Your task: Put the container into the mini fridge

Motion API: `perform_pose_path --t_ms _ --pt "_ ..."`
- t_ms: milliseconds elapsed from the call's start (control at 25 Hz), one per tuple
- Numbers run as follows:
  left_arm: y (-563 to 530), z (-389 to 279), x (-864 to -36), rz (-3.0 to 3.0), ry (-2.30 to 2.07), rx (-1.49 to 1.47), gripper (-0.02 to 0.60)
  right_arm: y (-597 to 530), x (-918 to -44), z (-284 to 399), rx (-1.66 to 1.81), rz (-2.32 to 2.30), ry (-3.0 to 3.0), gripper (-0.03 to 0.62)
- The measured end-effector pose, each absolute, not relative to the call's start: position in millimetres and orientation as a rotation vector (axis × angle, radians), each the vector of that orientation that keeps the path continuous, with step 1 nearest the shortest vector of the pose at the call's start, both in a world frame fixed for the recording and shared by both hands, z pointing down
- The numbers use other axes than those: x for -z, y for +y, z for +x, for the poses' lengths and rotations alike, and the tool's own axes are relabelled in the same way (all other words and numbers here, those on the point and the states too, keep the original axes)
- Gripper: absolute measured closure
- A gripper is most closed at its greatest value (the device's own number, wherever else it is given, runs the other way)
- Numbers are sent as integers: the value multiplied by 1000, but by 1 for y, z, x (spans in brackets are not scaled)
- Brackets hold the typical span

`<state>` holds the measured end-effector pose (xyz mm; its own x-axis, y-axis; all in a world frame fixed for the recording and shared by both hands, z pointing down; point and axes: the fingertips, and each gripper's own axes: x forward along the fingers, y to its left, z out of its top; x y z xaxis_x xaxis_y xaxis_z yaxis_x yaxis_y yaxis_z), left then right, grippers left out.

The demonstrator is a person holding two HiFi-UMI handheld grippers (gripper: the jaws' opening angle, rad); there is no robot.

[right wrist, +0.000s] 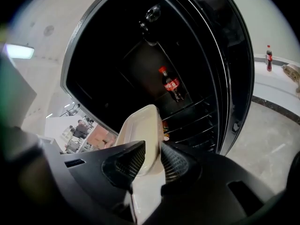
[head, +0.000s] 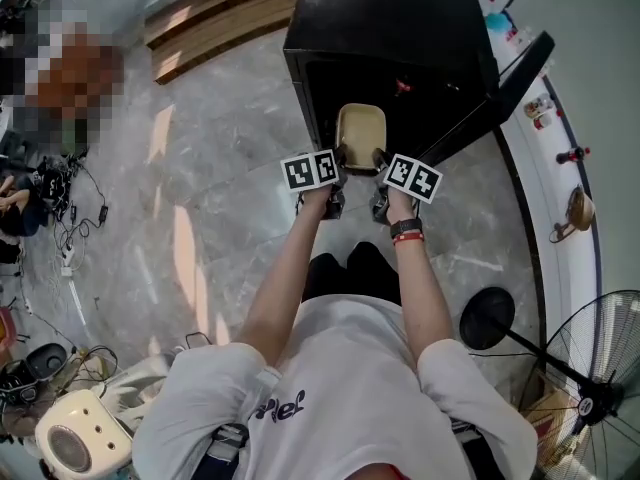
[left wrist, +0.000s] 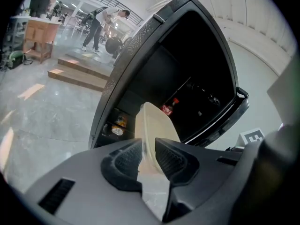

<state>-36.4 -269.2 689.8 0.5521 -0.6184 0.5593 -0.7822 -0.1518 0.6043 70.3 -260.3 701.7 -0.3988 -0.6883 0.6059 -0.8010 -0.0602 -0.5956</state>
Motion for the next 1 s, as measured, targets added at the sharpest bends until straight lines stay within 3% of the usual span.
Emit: perform_pose_path --t_ms 1000 --pt "-345 -19 -716 1888 -1175 -232 491 -338 -728 87 -1420 1677 -2073 487"
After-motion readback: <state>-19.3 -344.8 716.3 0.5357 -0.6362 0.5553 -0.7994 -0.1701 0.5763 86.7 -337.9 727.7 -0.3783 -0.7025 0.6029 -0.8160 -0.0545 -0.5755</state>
